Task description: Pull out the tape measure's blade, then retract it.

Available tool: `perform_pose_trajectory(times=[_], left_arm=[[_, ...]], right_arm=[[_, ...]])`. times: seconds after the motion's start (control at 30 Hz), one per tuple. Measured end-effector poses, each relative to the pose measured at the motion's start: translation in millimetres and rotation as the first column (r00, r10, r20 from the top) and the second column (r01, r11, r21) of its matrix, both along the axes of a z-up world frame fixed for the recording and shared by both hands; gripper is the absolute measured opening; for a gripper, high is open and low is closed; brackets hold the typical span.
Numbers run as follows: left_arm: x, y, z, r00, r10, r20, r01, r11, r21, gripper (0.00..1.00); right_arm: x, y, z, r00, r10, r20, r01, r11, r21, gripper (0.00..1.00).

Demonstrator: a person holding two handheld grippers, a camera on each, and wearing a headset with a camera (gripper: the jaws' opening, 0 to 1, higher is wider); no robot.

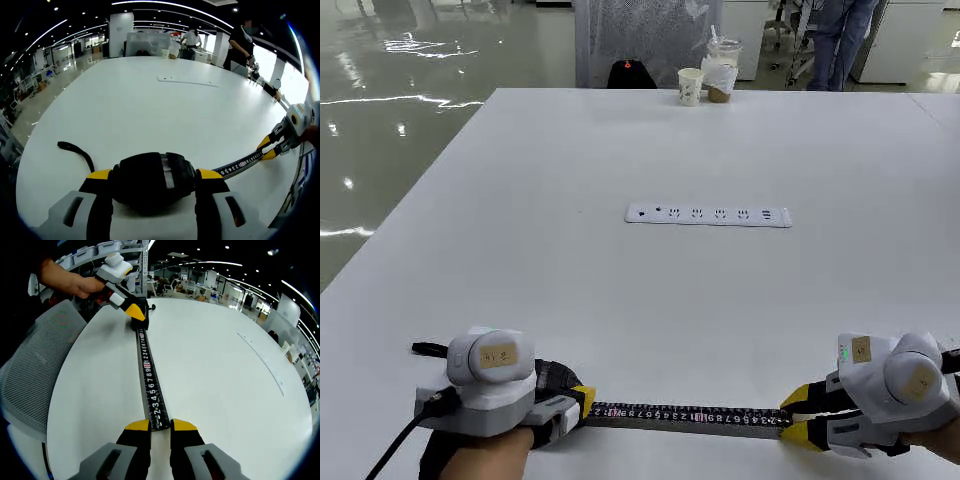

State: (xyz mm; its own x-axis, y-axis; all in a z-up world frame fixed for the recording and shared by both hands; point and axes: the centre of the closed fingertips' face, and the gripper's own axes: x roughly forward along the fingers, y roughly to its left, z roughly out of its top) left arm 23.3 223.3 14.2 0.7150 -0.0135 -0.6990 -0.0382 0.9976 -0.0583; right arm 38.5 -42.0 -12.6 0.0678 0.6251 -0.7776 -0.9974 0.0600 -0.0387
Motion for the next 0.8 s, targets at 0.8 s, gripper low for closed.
perform_pose_trajectory(times=[0.8], left_arm=[[0.0, 1.9, -3.4, 0.999, -0.005, -0.042, 0.006, 1.000, 0.012, 0.57]], right_arm=[[0.6, -0.6, 0.0, 1.000, 0.003, 0.000, -0.003, 1.000, -0.002, 0.09]])
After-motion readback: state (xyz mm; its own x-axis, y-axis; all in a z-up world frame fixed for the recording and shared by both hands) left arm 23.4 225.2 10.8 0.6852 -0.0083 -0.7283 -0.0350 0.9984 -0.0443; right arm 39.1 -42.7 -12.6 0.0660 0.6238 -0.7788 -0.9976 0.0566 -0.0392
